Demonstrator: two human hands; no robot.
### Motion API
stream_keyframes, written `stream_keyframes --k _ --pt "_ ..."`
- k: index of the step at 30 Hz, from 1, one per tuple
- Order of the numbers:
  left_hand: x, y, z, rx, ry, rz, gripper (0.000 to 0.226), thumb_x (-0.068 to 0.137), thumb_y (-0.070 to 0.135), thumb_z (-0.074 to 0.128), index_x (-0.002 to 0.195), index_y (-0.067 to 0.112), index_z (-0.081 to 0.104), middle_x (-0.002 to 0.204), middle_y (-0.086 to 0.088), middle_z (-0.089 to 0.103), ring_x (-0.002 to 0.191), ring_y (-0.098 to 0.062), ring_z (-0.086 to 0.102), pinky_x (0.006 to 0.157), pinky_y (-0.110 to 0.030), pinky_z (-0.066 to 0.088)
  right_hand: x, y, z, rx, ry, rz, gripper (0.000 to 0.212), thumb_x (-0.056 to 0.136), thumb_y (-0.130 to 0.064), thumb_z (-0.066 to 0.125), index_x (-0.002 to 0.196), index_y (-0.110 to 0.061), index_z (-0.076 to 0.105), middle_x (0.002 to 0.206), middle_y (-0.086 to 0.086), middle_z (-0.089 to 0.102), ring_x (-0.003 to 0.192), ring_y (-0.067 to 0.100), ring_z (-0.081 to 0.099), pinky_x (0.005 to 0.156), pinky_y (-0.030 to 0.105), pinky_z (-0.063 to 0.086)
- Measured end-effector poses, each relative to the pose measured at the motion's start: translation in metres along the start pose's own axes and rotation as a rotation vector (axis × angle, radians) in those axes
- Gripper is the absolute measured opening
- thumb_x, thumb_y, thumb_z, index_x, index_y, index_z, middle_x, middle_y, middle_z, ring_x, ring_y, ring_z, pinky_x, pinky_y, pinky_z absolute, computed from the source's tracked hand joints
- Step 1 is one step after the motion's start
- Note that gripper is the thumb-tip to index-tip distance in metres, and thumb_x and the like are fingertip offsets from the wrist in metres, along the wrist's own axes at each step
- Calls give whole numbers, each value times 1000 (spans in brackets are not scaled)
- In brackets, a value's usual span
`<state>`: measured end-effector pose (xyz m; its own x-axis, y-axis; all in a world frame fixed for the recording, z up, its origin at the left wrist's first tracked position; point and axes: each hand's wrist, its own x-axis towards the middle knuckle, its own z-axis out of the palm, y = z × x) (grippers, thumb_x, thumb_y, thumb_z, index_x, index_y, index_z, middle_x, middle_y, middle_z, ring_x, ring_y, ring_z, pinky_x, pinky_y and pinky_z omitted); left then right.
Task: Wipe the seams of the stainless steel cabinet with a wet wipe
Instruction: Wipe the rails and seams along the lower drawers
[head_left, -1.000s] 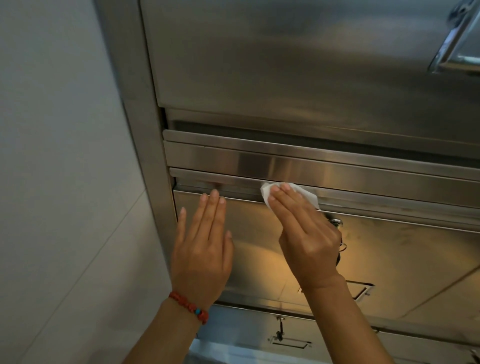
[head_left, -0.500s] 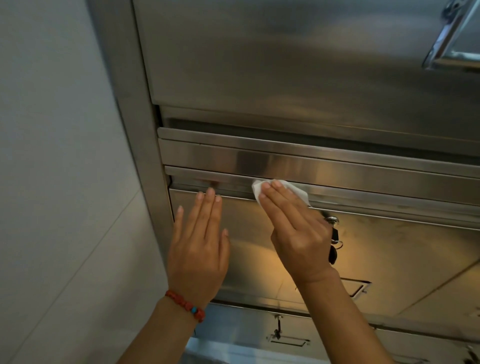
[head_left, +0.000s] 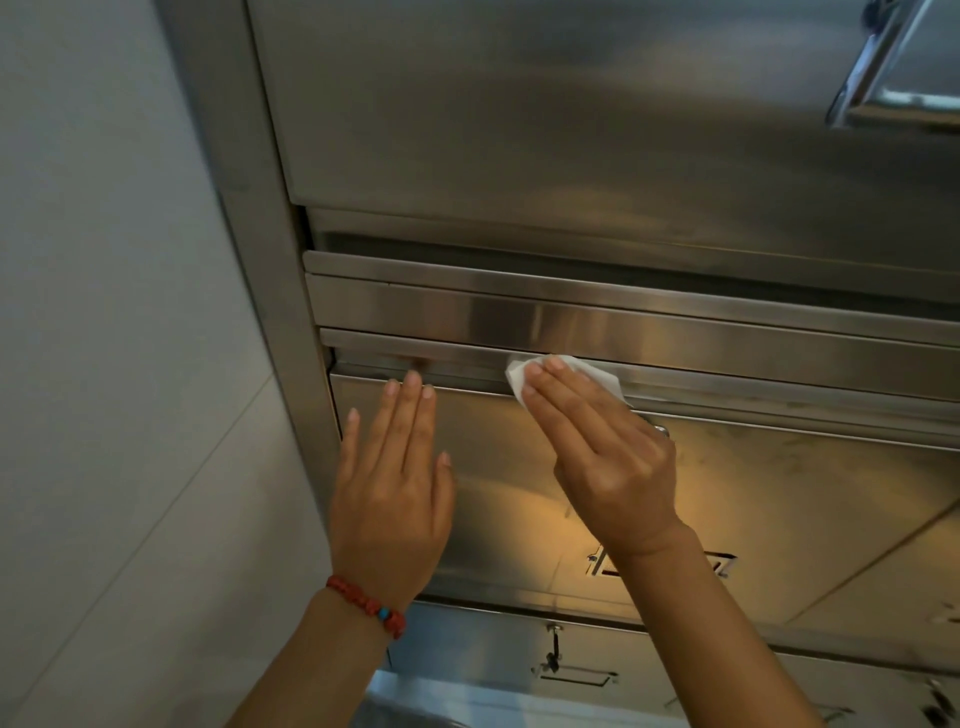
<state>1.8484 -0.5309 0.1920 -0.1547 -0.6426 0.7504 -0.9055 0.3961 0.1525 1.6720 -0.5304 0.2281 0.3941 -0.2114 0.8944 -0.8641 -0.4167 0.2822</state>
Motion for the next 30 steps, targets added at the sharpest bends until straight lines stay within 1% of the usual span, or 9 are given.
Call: stream_keyframes --k 4,10,14,18,23,27,30 --pt "0 0 -1 -4 6 -2 48 88 18 37 128 -5 51 135 -20 48 127 -35 43 102 -57 35 -6 10 -7 -47 -10 -19 18 89 2 60 104 -1 71 110 16 67 106 25 63 91 37 52" --pt "0 4 0 -10 5 -26 48 88 19 38 127 -7 51 135 -21 48 126 -37 43 101 -59 34 1 8 -3 -16 13 -44 19 91 3 57 101 -2 72 108 15 68 104 24 65 88 36 54" --pt "1 3 -2 -8 -5 -19 48 88 19 37 127 -7 51 134 -21 49 126 -37 44 101 -59 35 -1 2 -4 -30 50 29 21 93 2 54 99 -1 73 107 14 69 103 24 65 86 36 55" --pt "1 3 -3 -12 -12 -22 49 88 20 37 127 -6 51 134 -21 49 126 -37 44 101 -60 34 6 -16 7 -27 82 95 19 92 1 55 100 -1 72 106 14 69 102 23 66 90 34 52" --pt "1 1 -3 -2 -20 -13 49 88 20 37 127 -6 52 134 -21 49 125 -37 45 99 -61 36 17 -31 21 8 82 77 18 88 2 59 99 -1 73 106 15 69 102 23 66 86 33 55" --pt "0 0 -3 -1 -7 -2 49 88 20 37 126 -6 52 134 -21 50 125 -37 46 98 -61 37 16 -29 21 12 66 52 19 87 4 59 100 -1 73 107 15 69 103 23 65 86 34 55" --pt "-1 -1 -1 -5 7 0 48 88 19 37 126 -5 52 134 -20 50 125 -36 45 100 -60 36 21 -34 25 9 90 55 20 90 3 56 97 -2 74 105 14 69 101 22 66 85 32 56"
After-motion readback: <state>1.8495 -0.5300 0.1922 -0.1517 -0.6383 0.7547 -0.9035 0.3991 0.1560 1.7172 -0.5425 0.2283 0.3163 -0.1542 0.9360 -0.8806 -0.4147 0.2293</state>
